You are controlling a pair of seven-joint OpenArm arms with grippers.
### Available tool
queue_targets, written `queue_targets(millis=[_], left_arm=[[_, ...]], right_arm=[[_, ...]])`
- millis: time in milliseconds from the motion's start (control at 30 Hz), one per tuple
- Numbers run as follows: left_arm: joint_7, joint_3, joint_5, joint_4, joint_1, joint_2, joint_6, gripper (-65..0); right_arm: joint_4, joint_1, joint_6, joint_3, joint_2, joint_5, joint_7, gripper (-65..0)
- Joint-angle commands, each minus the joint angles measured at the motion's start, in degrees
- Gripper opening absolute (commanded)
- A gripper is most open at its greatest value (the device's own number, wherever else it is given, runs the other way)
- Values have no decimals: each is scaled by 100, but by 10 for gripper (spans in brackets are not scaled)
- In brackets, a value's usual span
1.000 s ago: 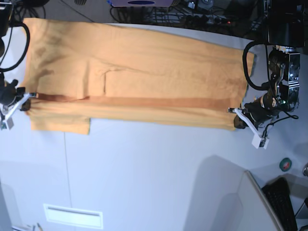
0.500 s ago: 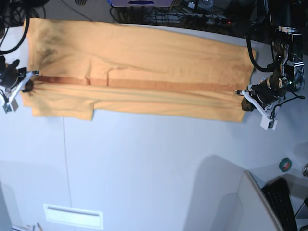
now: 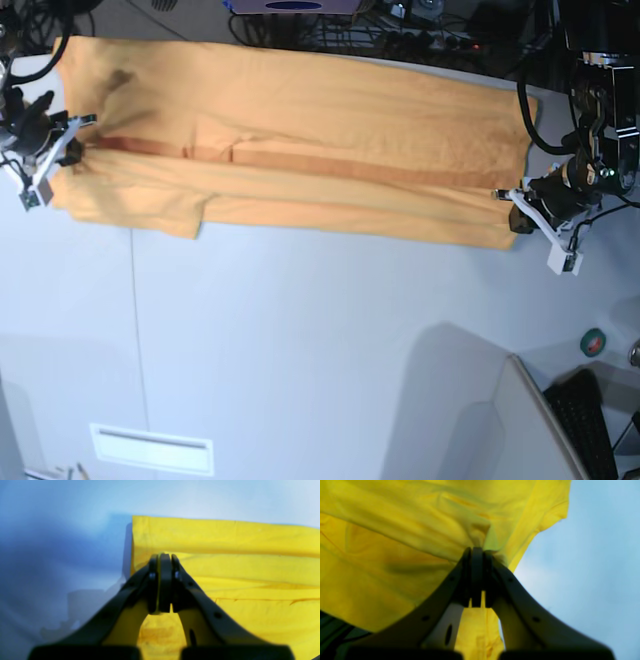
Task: Layout the t-shirt on the table in an organized manner, then fold the t-shirt properly
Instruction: 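Lower the folded edge onto the shirt and release with both grippers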
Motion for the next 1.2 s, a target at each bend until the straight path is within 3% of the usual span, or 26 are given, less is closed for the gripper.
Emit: queue_targets(millis=[0,400,1100,1167], left_arm=[[-58,-42,-1,113,-61,-103,23,-650],[-58,-33,43,-10,353,-217,23,-650],[-76,-50,43,-423,317,-270,32,-650],[-76,-50,43,-423,221,-270,32,-494]], right_arm=[[146,-55,-25,51,101,33,62,-650],[-109,-195,-34,16,-4,24,-96,-650],[-74,-107,-25,51,-119,50,-105,-638],[14,-125,-25,60,-154,41,-105,-501]])
